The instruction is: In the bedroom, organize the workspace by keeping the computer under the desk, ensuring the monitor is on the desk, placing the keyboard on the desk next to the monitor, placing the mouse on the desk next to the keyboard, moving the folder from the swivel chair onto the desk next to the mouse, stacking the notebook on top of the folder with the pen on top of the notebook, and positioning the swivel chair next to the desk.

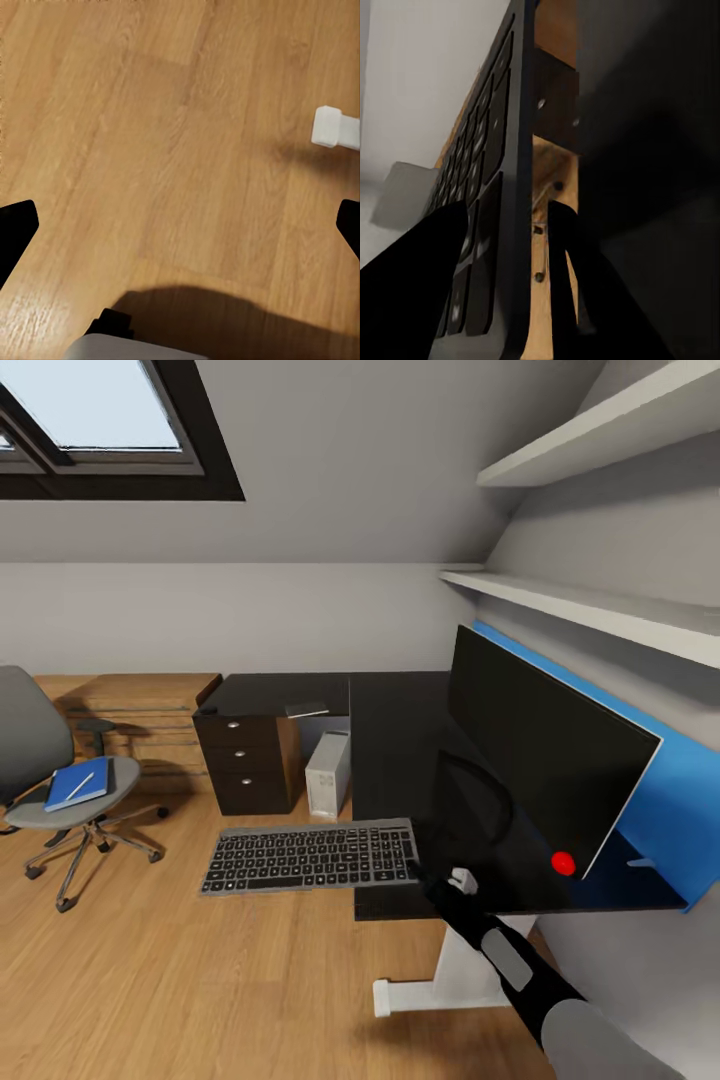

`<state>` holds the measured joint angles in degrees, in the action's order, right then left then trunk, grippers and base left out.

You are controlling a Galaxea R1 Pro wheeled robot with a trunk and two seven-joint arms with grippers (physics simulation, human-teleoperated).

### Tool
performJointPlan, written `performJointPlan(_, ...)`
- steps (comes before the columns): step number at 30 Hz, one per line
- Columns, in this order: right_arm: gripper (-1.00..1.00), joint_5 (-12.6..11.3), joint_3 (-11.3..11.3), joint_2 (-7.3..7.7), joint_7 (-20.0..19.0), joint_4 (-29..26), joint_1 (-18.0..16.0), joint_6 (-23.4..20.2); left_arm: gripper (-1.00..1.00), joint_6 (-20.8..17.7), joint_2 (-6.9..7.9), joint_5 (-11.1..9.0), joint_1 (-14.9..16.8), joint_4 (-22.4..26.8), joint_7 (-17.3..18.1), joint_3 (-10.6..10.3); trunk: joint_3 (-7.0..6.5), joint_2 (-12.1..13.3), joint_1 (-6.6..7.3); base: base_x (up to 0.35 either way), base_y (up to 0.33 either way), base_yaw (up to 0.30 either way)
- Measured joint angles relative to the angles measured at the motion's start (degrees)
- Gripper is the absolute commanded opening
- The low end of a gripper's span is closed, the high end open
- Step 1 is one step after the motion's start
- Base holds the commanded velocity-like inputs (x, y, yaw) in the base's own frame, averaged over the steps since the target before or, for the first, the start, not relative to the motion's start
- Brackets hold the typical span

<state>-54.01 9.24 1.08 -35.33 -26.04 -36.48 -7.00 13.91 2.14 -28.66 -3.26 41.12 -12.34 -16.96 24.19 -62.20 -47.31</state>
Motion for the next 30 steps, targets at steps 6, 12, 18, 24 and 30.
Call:
performJointPlan(6,-1.00,0.2,-0.2,-8.57,22.9,-14.0,-0.1,0.9,1.00,0.0,0.08,0.0,0.0,0.0,0.0,0.1,-1.08,2.4,1.32,0.000,0.000,0.000)
performJointPlan(12,-1.00,-0.3,0.3,-11.08,34.4,-17.5,-0.1,14.4,1.00,-0.2,0.04,0.0,0.0,0.0,0.1,0.1,-2.15,4.8,2.64,0.000,0.000,0.000)
performJointPlan(18,-1.00,-0.6,3.7,-11.08,36.4,-14.3,0.0,24.6,1.00,-0.1,0.11,-0.1,0.0,-1.7,0.1,0.1,-3.24,7.2,3.96,0.000,0.000,0.000)
performJointPlan(24,-1.00,-0.7,4.7,-11.08,35.5,-14.4,0.1,25.3,1.00,0.3,0.12,-0.1,0.0,-2.1,0.1,0.1,-3.96,8.8,4.84,0.000,0.000,0.000)
performJointPlan(30,-1.00,-0.7,5.7,-11.08,35.0,-13.2,0.6,25.2,1.00,1.8,-1.17,0.1,0.2,-1.1,-0.1,0.4,-3.96,8.9,4.84,0.000,0.000,0.000)
